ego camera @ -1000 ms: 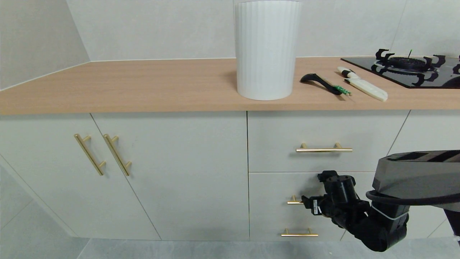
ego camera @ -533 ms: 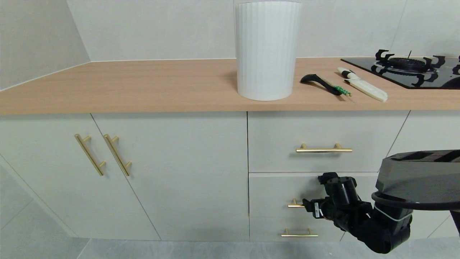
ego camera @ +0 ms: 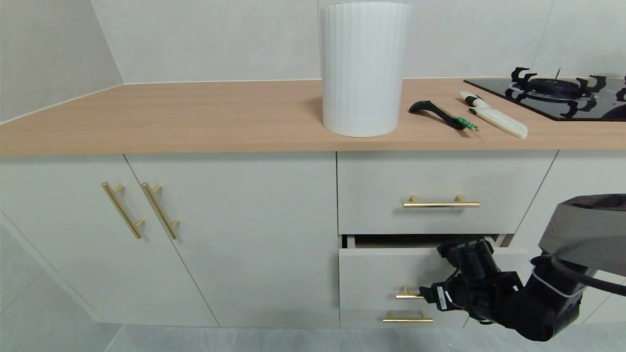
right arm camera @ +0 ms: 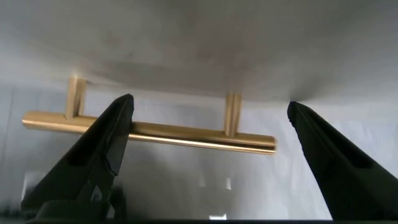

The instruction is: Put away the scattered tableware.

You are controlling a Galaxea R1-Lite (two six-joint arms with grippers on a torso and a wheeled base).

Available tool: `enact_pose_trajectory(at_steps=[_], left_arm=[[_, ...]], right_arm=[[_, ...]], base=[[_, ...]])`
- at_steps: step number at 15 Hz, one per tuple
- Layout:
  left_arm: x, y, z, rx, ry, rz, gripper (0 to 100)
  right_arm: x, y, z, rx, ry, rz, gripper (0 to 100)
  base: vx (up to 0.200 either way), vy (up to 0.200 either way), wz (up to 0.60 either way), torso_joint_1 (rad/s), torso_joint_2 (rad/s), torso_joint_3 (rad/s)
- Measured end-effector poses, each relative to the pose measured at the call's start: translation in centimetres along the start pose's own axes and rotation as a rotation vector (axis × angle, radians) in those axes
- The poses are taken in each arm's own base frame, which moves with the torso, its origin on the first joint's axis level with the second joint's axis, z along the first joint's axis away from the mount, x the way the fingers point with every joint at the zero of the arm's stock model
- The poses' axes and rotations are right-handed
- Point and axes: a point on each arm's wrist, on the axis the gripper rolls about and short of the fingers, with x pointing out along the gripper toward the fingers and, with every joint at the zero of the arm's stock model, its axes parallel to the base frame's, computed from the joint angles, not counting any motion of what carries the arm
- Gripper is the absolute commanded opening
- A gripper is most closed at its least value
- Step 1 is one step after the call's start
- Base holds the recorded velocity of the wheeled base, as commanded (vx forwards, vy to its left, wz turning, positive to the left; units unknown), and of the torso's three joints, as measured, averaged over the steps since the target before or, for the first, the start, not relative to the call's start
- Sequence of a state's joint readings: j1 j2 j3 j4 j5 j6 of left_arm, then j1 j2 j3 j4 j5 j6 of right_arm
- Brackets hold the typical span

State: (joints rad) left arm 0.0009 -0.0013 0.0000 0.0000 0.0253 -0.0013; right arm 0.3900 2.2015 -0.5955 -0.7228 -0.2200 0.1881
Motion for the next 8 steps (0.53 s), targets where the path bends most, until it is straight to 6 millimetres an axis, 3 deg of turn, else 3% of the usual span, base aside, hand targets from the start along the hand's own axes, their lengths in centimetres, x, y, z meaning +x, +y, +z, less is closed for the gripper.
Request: enact_pose_trajectory(at_steps=[4, 8], left_arm=[[0.0, 0.0, 0.0, 0.0, 0.0, 0.001, 100], [0.0, 0.0, 0.0, 0.0, 0.0, 0.0, 100]], right_arm=[[-5.9, -0.1, 0.5, -0.079, 0.12, 0.054, 100], [-12.8, 0.2, 2.7, -0.104, 0.008, 0.125, 100]], base=[[0.0, 0.0, 0.0, 0.0, 0.0, 0.0], [0.0, 0.0, 0.0, 0.0, 0.0, 0.0]])
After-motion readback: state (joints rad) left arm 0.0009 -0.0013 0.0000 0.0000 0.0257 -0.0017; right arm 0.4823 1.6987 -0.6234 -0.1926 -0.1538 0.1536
